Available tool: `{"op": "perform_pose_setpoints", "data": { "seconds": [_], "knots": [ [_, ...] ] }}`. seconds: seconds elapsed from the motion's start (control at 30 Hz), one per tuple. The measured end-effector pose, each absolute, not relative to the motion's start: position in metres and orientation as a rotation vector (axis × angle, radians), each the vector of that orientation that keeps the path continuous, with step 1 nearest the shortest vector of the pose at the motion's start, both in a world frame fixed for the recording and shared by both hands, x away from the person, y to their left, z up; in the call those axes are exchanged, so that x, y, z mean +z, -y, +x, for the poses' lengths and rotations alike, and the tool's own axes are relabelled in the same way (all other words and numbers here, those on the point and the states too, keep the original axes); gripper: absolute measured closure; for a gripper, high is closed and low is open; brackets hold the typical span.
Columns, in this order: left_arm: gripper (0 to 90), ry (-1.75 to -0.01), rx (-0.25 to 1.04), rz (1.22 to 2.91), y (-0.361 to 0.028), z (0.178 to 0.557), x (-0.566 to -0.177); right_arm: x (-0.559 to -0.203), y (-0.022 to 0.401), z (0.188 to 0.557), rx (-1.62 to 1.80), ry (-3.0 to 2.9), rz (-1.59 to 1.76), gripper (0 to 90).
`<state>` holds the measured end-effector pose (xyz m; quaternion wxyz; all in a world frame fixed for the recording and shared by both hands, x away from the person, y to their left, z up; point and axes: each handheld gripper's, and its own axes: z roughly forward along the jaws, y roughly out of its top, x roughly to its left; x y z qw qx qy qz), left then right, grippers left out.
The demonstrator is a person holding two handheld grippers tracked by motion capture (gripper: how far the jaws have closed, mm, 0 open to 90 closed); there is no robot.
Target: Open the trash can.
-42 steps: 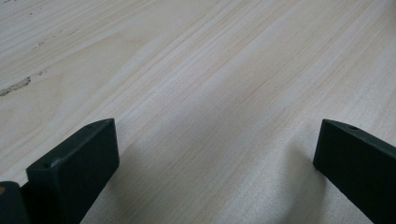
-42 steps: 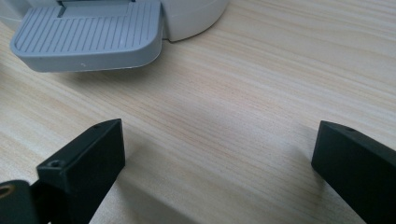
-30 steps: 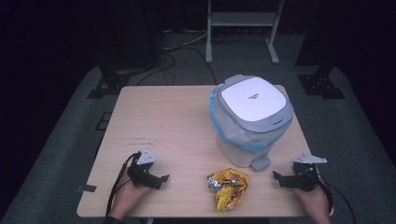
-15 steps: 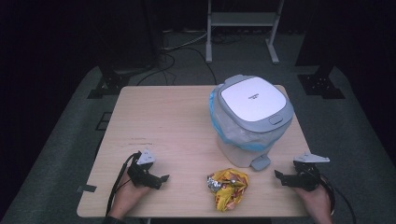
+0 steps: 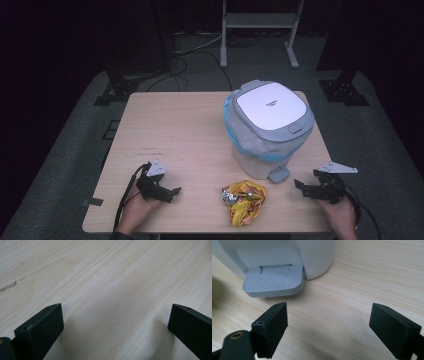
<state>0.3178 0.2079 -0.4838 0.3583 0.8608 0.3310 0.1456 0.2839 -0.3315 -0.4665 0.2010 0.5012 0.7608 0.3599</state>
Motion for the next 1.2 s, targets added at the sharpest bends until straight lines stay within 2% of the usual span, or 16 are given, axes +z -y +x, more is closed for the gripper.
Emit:
{"op": "perform_pose_setpoints", "data": {
  "seconds": [0.37, 1.2],
  "knots": [
    [0.0, -0.853, 0.376, 2.221, -0.208, 0.318, -0.484, -0.453, 0.333, 0.282, 1.055, -2.108, 1.383, 14.2],
    [0.0, -0.853, 0.376, 2.221, -0.208, 0.318, -0.484, -0.421, 0.336, 0.276, 1.169, -2.077, 1.324, 29.0]
  ]
}}
